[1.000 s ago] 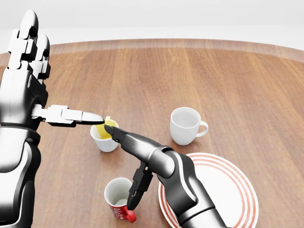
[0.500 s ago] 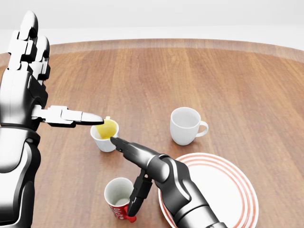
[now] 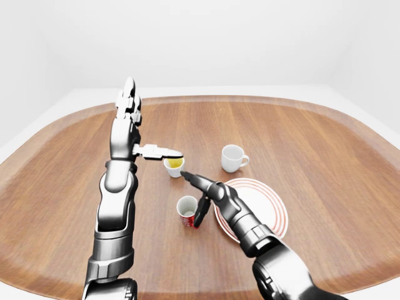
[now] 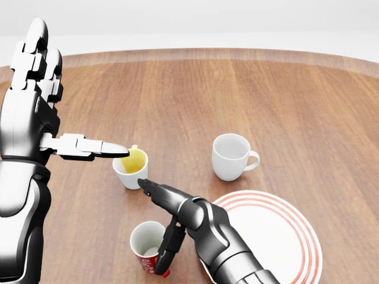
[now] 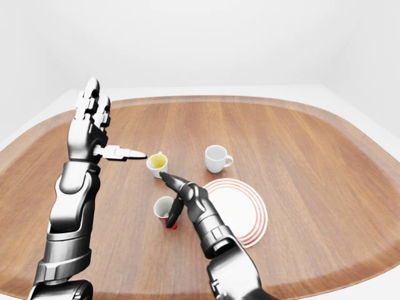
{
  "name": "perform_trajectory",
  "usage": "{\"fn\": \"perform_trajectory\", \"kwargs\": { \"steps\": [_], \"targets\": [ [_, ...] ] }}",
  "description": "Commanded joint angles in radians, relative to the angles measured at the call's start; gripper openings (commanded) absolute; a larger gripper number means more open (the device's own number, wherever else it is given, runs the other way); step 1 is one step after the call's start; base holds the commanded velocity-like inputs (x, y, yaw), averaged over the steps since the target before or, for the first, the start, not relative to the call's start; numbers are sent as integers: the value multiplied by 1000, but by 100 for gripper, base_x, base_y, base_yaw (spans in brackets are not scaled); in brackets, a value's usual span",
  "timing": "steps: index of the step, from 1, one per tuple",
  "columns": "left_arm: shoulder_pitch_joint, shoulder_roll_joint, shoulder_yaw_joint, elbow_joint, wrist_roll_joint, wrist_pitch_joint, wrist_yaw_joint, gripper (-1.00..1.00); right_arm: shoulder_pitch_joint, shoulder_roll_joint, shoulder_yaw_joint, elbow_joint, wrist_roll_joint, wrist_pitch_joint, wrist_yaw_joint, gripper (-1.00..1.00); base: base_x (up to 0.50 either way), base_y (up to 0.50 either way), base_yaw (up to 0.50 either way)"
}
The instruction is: Pick up the red mug and put it on the plate
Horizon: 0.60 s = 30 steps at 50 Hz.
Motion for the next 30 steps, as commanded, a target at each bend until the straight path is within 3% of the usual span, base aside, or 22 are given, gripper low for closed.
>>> {"fn": "perform_trajectory", "kwargs": {
  "steps": [1, 30],
  "targets": [
    [3, -2, -1, -2, -1, 0, 0, 100, -23, 17, 2, 47, 3, 0, -16, 100, 0, 0, 0],
    [4, 2, 2, 4, -4, 0, 0, 100, -71, 42, -7, 182, 13, 0, -62, 100, 0, 0, 0]
  ]
}}
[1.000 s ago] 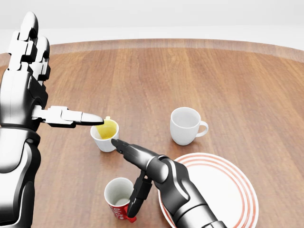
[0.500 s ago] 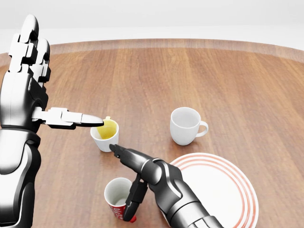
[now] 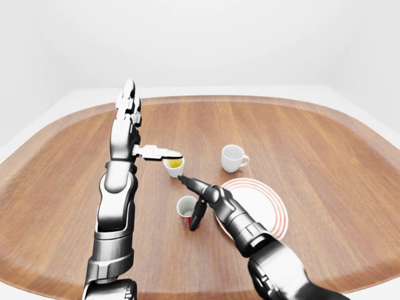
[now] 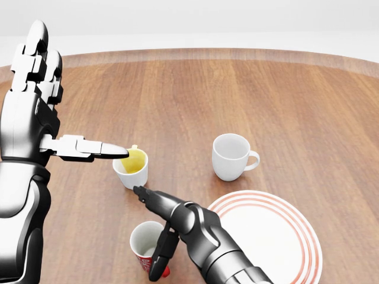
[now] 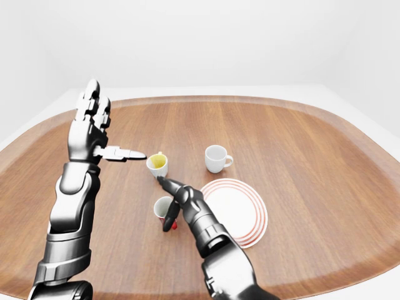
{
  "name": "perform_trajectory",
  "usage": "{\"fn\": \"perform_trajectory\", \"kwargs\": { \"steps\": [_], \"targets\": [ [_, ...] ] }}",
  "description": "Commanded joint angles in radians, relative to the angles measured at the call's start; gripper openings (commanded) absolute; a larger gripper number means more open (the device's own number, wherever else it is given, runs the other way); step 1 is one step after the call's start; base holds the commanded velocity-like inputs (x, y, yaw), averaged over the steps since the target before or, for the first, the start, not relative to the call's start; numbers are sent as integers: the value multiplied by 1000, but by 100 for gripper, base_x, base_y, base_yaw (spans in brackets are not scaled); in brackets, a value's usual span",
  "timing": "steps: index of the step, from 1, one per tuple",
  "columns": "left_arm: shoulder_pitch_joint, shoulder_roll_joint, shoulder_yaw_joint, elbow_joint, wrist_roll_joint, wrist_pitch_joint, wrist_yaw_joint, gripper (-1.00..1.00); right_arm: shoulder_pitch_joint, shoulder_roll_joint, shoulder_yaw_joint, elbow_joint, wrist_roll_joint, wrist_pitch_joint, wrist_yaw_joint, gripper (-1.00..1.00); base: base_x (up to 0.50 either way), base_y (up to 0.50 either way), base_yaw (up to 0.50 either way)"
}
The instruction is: Pick up the red mug and put it on the plate
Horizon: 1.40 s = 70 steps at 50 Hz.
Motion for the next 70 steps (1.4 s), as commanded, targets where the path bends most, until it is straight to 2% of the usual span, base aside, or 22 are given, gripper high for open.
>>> {"fn": "perform_trajectory", "kwargs": {
  "steps": [1, 56, 70],
  "targets": [
    [-1, 1, 0, 0, 1, 0, 0, 100, -25, 3, -9, 58, 9, 0, -19, 100, 0, 0, 0],
    [6, 1, 3, -16, -4, 0, 0, 100, -88, 40, -20, 217, -7, 0, -64, 100, 0, 0, 0],
    [2, 3, 4, -23, -5, 0, 0, 100, -94, 30, -31, 247, -5, 0, -73, 100, 0, 0, 0]
  ]
}}
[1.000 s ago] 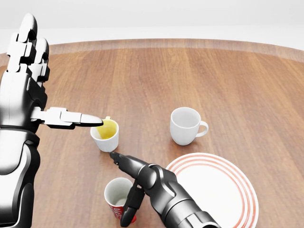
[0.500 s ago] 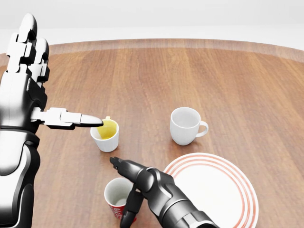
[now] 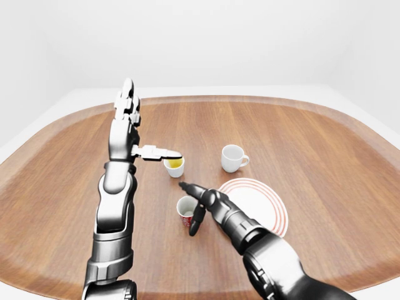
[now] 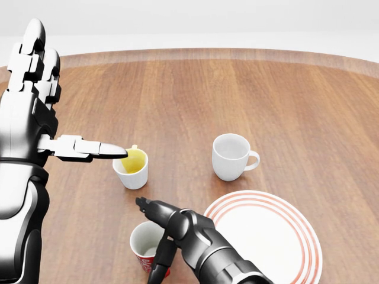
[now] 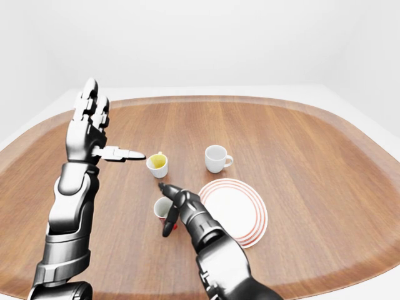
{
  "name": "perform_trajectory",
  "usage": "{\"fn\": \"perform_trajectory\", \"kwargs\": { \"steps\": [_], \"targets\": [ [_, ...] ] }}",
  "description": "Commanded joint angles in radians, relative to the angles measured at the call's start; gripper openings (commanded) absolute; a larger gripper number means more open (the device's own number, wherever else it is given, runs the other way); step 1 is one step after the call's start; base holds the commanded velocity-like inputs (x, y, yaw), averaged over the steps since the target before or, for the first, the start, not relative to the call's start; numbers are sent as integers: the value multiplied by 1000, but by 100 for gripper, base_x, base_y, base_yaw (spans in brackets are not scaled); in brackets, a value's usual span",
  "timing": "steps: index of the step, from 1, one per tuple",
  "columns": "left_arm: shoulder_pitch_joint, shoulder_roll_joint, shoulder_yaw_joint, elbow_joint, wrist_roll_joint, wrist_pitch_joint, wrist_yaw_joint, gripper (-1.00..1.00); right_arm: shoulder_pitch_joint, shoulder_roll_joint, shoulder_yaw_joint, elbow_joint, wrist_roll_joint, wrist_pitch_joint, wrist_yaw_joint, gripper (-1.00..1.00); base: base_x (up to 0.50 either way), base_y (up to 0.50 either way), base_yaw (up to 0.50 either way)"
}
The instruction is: Pick up the red mug and put it on the plate
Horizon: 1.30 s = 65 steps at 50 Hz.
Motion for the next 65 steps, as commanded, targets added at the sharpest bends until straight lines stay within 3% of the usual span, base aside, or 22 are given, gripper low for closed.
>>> {"fn": "perform_trajectory", "kwargs": {
  "steps": [1, 24, 25, 26, 28, 65],
  "targets": [
    [-5, 2, 1, -8, -2, 0, 0, 100, -6, -4, -7, 22, -1, 0, -6, 100, 0, 0, 0],
    [-1, 3, 4, -4, -3, 0, -2, 100, -3, 3, -11, 43, -11, 0, -17, 100, 0, 0, 0],
    [-1, 3, 4, -5, -3, 0, -2, 100, -3, 3, -11, 43, -11, 0, -19, -25, 0, 0, 0],
    [0, 3, 4, -5, -3, 0, -2, 100, -3, 3, -12, 42, -11, 0, -19, -93, 0, 0, 0],
    [2, 3, 4, -6, -4, 0, -2, 100, -2, 3, -11, 42, -12, 0, -19, -100, 0, 0, 0],
    [8, -2, 0, -6, -2, 0, 0, 100, -25, -29, -8, -26, 7, 0, 11, -100, 0, 0, 0]
  ]
}}
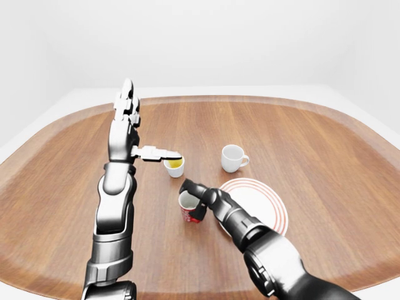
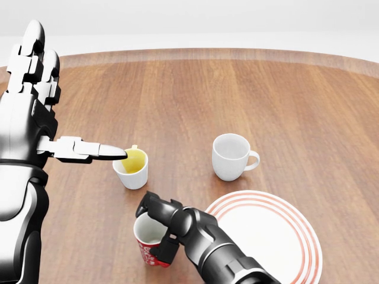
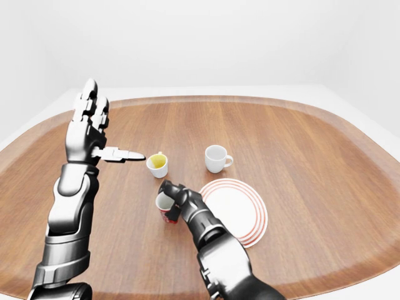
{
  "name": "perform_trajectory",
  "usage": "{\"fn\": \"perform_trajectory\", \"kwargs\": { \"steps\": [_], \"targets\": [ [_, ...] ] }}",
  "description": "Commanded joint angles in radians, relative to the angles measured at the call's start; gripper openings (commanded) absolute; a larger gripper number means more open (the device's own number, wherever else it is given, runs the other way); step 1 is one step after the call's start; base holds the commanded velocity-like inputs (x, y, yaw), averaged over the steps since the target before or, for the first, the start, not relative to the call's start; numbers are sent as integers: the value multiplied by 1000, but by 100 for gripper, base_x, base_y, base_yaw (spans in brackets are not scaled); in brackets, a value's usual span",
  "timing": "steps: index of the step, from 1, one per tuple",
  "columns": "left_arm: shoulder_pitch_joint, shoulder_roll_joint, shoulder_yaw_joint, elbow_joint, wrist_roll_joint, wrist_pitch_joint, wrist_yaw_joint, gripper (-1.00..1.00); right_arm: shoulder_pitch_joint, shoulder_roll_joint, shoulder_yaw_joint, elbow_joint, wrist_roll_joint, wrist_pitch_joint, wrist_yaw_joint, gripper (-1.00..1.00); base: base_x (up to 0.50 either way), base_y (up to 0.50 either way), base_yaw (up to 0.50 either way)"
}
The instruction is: Pick up the red mug and put it on the plate
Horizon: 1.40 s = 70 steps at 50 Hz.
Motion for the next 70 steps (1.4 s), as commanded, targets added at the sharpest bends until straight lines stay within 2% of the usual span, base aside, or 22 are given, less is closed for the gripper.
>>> {"fn": "perform_trajectory", "kwargs": {
  "steps": [1, 40, 55, 70],
  "targets": [
    [1, -1, 0, 4, 0, 0, 1, 100, -10, -16, -1, -47, -2, 0, -18, -100, 0, 0, 0],
    [2, -10, -8, -2, 5, 0, -3, 100, 57, -104, -1, -294, -12, 0, 84, -100, 0, 0, 0],
    [0, -9, -9, -10, 4, 0, -3, 100, 123, -141, -1, -489, -36, 0, 163, -100, 0, 0, 0],
    [1, -13, -14, -8, 8, 0, -3, 100, 181, -179, -11, -584, -51, 0, 199, -100, 0, 0, 0]
  ]
}}
